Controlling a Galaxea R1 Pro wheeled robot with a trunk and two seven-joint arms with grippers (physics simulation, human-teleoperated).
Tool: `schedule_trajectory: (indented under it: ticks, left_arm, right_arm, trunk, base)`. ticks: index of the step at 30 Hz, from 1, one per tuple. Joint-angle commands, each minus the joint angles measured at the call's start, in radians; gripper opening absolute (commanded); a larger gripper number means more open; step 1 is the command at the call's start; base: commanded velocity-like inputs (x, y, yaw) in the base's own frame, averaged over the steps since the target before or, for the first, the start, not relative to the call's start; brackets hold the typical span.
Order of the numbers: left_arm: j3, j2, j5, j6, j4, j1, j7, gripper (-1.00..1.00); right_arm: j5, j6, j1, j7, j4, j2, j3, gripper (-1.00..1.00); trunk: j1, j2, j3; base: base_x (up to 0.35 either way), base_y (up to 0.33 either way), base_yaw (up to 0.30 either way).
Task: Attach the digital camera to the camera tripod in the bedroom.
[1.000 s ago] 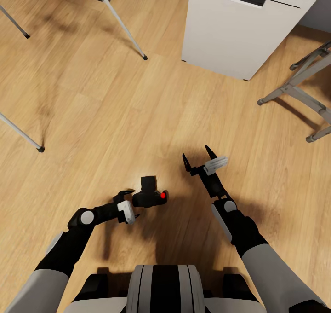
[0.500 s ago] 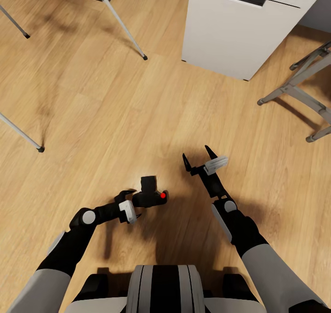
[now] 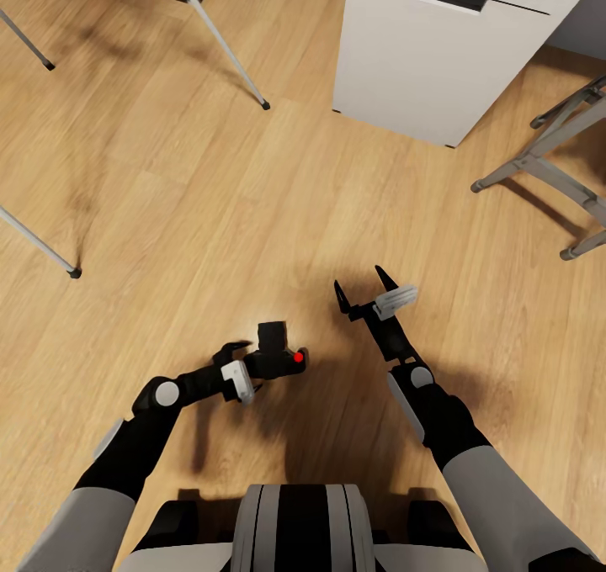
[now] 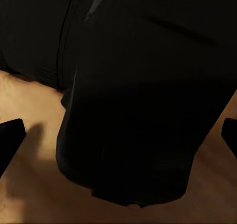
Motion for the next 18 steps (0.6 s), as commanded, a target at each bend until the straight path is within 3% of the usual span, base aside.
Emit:
schedule_trajectory:
  ticks: [1,18]
  left_arm:
    - [-0.001,0.0,-0.01,-0.008,-0.001,0.0,0.004,1.0]
    - [-0.001,-0.003,-0.01,-0.007,0.074,-0.021,0.031,1.0]
  right_arm:
    - [-0.006,-0.002,-0.001,0.003,0.0,-0.001,0.002,1.0]
    - [-0.006,-0.003,-0.001,0.003,0.0,-0.001,0.002,1.0]
  trunk:
    - [0.0,0.0,0.0]
    - [0.0,0.0,0.0]
  base:
    - [0.0,0.0,0.0]
    - [0.0,0.0,0.0]
